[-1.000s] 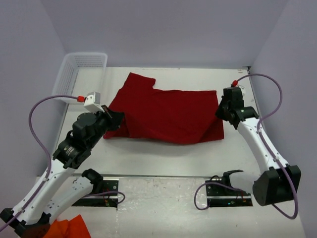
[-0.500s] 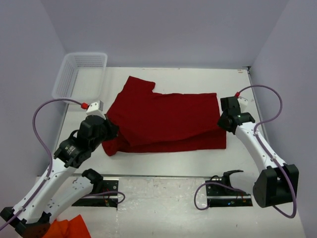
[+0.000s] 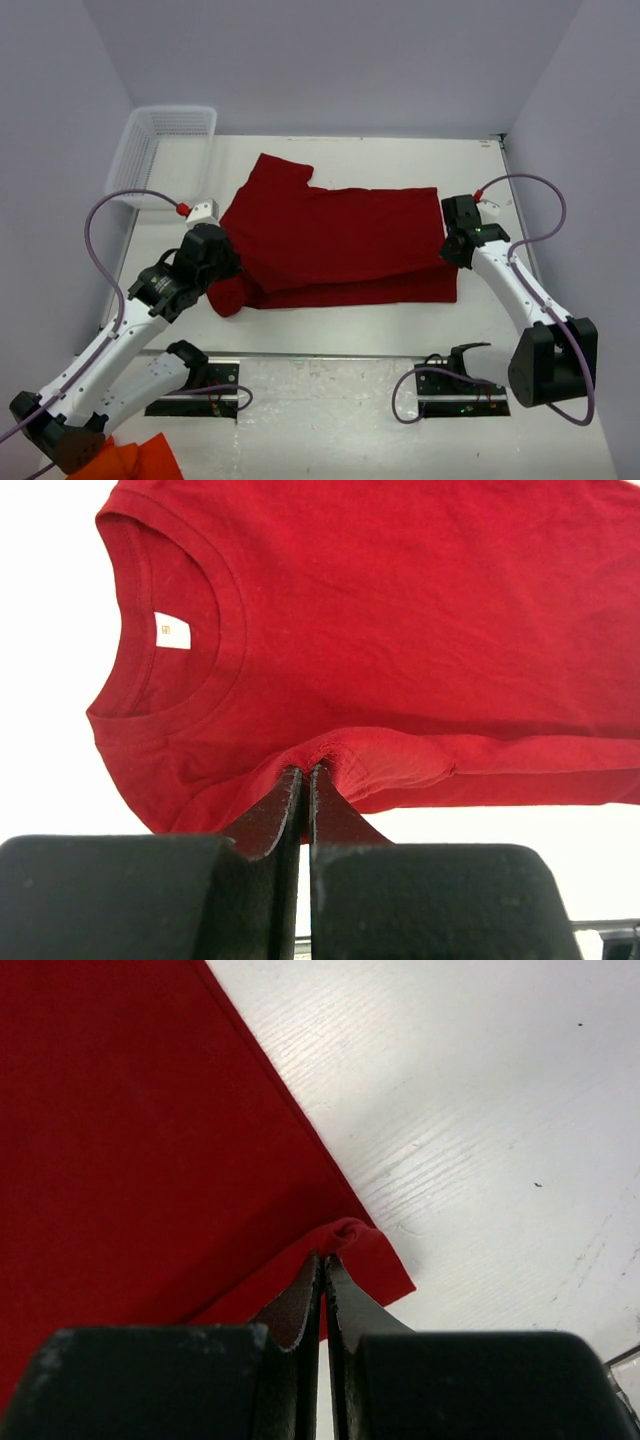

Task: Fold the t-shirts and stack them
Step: Fold the flattened tshirt in 1/3 of the way

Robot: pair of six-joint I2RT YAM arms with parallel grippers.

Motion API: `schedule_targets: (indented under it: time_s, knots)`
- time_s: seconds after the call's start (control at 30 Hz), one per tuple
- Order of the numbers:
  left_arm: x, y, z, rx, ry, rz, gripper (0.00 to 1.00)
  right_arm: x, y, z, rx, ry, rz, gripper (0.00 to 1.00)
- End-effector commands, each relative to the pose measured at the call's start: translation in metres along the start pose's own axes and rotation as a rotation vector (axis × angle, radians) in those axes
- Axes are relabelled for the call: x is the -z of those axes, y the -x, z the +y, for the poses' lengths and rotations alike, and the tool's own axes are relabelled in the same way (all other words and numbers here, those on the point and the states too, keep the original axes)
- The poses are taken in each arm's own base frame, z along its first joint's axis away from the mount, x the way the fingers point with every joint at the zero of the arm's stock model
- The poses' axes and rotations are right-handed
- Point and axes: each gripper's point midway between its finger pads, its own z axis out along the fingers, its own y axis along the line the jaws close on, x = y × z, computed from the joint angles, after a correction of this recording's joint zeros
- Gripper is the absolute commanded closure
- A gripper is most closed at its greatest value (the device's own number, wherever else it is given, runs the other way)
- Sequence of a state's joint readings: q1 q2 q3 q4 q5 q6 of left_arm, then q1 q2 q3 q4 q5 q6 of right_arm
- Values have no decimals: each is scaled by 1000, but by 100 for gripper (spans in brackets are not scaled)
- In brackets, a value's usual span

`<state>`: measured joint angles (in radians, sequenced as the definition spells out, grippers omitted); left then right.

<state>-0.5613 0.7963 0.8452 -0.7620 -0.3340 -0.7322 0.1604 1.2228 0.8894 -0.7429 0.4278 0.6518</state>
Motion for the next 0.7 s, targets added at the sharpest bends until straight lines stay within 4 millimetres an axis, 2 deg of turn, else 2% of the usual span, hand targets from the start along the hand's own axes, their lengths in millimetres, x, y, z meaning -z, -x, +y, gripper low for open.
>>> schedule_targets:
  time_s: [0.0,0.2,0.67]
  knots:
    - [-2,21,-7,20,6,-65,100,-4,8,2,-14,-24,-6,100]
    - [-21,25,-13,0,28,-68,100,-18,3,15,5,-18,47,100]
    - [-58,23,-9,-54,136,-52,100,-40,6,32,37,-40,95,100]
